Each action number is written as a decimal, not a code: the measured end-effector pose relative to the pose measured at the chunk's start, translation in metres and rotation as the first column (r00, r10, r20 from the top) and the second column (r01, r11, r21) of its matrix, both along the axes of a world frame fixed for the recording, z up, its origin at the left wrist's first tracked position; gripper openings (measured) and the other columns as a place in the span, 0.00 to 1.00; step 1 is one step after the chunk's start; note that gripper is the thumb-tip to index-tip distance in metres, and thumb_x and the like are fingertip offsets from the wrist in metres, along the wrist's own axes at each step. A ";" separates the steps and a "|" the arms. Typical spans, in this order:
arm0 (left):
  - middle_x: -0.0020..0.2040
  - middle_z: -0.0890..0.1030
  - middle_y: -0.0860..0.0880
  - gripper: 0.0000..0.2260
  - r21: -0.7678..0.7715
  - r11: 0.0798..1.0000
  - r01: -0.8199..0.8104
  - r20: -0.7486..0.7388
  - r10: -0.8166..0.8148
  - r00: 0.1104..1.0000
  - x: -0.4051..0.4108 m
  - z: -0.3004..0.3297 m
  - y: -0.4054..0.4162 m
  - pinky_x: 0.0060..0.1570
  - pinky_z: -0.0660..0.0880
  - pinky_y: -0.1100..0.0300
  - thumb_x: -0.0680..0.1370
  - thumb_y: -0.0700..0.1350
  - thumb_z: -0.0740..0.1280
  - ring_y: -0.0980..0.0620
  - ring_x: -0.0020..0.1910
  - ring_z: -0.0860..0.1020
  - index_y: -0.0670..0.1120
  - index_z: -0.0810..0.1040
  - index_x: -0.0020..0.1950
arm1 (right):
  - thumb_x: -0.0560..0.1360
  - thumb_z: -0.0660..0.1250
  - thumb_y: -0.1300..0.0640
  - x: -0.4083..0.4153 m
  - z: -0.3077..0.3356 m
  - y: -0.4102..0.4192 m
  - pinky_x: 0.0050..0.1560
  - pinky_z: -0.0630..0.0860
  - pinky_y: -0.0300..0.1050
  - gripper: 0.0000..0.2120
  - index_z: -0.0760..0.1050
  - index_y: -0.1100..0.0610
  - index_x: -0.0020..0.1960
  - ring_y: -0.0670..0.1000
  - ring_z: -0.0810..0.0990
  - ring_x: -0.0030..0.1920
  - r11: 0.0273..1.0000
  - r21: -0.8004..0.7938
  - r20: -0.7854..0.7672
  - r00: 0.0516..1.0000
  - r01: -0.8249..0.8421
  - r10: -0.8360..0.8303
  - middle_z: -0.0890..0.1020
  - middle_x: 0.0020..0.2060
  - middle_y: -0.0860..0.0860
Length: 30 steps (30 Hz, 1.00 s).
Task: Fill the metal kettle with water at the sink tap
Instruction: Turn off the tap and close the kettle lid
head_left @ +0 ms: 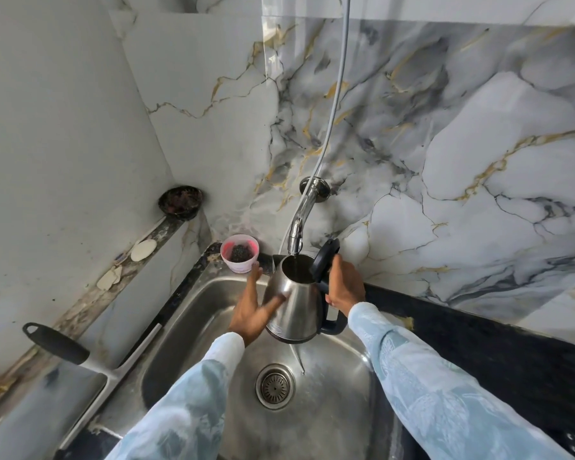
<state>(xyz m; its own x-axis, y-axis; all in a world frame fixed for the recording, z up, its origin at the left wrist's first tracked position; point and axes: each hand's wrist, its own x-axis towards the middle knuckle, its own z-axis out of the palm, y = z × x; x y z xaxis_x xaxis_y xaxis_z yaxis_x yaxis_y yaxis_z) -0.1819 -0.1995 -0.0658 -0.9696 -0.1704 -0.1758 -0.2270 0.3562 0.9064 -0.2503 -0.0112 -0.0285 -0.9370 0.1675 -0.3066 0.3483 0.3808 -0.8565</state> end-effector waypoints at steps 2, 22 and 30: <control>0.81 0.71 0.51 0.42 0.018 0.997 -0.078 -0.090 0.079 0.993 -0.017 0.019 0.004 0.80 0.65 0.46 0.74 0.67 0.69 0.50 0.80 0.68 0.55 0.61 0.84 | 0.66 0.41 0.28 -0.002 0.001 0.001 0.58 0.84 0.75 0.34 0.69 0.57 0.33 0.74 0.86 0.49 1.000 0.017 -0.006 1.000 0.001 0.000 0.78 0.33 0.56; 0.61 0.86 0.50 0.31 0.344 0.912 -0.222 0.235 0.145 0.961 -0.049 0.063 0.022 0.63 0.72 0.52 0.80 0.68 0.59 0.47 0.62 0.81 0.45 0.83 0.67 | 0.72 0.55 0.20 0.020 0.009 0.009 0.58 0.86 0.69 0.39 0.78 0.56 0.37 0.67 0.87 0.47 0.993 0.090 -0.055 0.995 -0.080 0.085 0.85 0.37 0.54; 0.49 0.84 0.52 0.09 0.391 0.905 -0.167 0.199 0.094 0.975 0.005 0.068 0.052 0.34 0.75 0.63 0.81 0.47 0.69 0.59 0.42 0.79 0.49 0.84 0.59 | 0.75 0.63 0.24 0.067 0.028 0.040 0.53 0.87 0.66 0.34 0.80 0.57 0.40 0.65 0.87 0.38 0.992 0.110 -0.108 0.992 -0.060 0.072 0.85 0.32 0.58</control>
<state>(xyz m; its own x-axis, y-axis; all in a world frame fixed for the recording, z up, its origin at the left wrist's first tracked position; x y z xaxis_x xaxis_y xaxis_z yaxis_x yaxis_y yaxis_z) -0.1765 -0.1479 0.0017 -0.8921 -0.1724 -0.4177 -0.4109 -0.0752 0.9086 -0.1830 0.0283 -0.0007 -0.9745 0.1298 -0.1833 0.2238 0.4908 -0.8420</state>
